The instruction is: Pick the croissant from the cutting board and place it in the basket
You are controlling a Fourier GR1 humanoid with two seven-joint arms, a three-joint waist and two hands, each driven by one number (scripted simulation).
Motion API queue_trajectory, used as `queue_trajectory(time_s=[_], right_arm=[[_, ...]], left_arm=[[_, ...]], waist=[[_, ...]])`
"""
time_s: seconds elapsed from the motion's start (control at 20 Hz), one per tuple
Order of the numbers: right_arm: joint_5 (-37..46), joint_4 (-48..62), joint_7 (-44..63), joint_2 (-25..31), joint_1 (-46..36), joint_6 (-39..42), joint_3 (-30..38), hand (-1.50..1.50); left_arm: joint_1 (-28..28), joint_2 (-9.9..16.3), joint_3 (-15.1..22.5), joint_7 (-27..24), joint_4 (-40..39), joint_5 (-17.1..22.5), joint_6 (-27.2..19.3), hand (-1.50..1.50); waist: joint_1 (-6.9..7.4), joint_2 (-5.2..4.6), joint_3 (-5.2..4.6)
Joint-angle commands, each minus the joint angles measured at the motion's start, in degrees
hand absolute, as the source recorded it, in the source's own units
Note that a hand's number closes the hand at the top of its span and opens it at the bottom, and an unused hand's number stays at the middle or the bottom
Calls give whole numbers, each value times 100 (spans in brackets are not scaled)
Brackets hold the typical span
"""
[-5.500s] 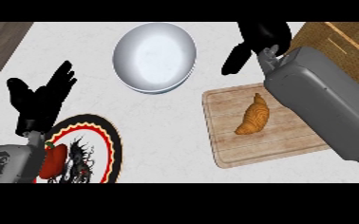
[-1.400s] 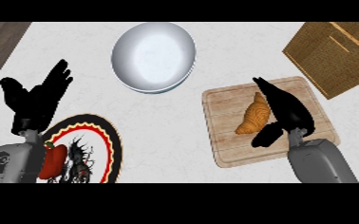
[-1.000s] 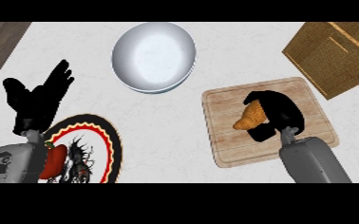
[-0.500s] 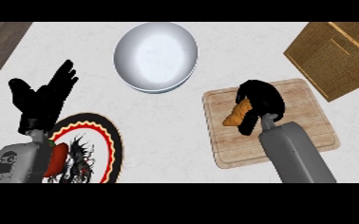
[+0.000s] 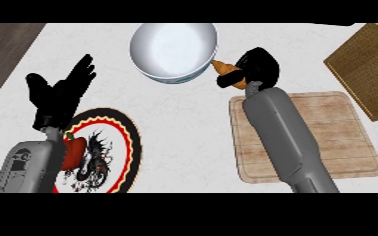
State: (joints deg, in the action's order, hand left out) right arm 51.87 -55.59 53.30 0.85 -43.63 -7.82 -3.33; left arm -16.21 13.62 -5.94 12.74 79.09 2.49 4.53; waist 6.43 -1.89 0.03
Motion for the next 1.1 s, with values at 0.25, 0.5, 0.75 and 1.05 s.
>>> queue_trajectory(time_s=[0.25, 0.5, 0.75, 1.05], right_arm=[[-49, 505, -240, -83, -1447, -2703, 207, 150], [780, 1539, 313, -84, -2341, -3488, -15, 150], [1459, 2392, 1022, -52, -3261, -3534, 343, 150], [1793, 3231, 1285, 387, -4214, -3222, 650, 150]], left_arm=[[-220, -79, 81, 224, 6, -41, -76, 0], [-157, 52, -78, 102, -96, 17, -6, 0], [45, 118, -225, 97, -82, 72, -26, 0], [-90, 75, -189, 64, -190, -10, -84, 0]], waist=[[46, 20, 8], [-105, 68, -14], [-277, 109, -15], [-329, 77, -17]])
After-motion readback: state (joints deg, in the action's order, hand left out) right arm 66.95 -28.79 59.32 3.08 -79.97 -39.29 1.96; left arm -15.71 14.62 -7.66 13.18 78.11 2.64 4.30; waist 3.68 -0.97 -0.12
